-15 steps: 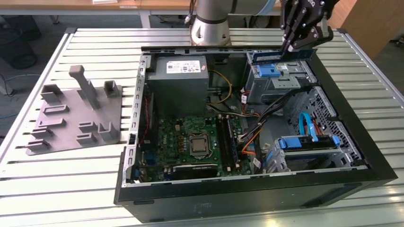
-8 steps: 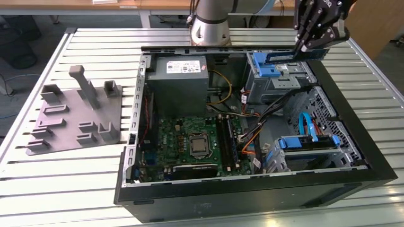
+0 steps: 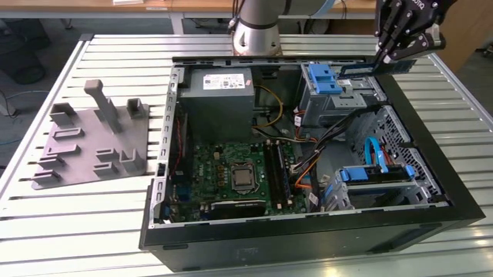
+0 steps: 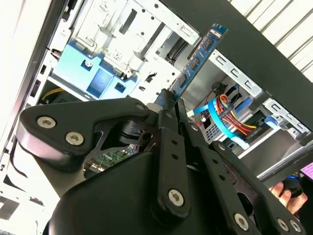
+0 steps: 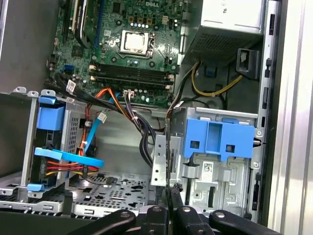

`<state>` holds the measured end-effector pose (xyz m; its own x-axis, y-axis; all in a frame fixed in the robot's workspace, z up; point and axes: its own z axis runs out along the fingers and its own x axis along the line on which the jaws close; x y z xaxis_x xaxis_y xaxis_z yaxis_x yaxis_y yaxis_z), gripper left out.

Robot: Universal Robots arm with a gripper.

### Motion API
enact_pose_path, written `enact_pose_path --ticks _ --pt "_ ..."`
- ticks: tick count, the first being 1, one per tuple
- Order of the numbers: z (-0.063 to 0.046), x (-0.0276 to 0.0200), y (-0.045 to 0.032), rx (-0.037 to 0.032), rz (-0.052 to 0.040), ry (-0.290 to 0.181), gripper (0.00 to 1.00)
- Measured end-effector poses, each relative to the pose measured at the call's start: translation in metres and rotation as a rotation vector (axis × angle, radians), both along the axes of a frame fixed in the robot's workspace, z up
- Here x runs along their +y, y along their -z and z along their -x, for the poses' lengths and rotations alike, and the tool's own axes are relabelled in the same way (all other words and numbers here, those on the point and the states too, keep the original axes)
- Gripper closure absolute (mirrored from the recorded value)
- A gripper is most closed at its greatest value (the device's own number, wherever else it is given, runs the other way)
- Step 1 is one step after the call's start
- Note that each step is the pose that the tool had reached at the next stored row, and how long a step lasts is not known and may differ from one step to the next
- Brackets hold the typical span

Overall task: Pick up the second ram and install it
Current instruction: 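Insert the second ram into the second slot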

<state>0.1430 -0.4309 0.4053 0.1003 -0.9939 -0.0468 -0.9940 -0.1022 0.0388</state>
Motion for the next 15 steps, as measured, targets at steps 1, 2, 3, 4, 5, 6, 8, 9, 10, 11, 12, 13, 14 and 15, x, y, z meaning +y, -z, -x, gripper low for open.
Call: enact_pose_path --ticks 1,2,3,4,5,6,8,9,10,11,12,13,14,15 --pt "0.000 0.0000 0.0000 0.0000 -0.0002 0.000 0.86" --pt "0.000 0.0000 0.0000 0.0000 -0.0003 0.000 0.86" --pt "0.001 -0.0001 0.0001 -0.0001 -0.0003 0.001 0.86" --pt "0.003 -0.0003 0.0003 -0.0001 -0.0002 0.001 0.86" --pt "0.006 -0.0005 0.0006 -0.0002 0.0000 0.001 0.86" --pt "0.010 -0.0007 0.0009 -0.0003 0.0002 0.002 0.86" --pt "0.019 -0.0016 0.0019 -0.0003 0.0007 0.002 0.86" --pt "0.024 -0.0021 0.0025 -0.0003 0.0016 0.002 0.86" --pt "0.028 -0.0027 0.0032 -0.0003 0.0025 0.002 0.86" --pt "0.032 -0.0033 0.0038 -0.0003 0.0035 0.002 0.86" --pt "0.036 -0.0039 0.0045 -0.0003 0.0043 0.002 0.86" --pt "0.040 -0.0047 0.0052 -0.0003 0.0047 0.002 0.86" --pt "0.043 -0.0057 0.0060 -0.0003 0.0053 0.002 0.86" --pt "0.047 -0.0069 0.0066 -0.0003 0.0057 0.002 0.86"
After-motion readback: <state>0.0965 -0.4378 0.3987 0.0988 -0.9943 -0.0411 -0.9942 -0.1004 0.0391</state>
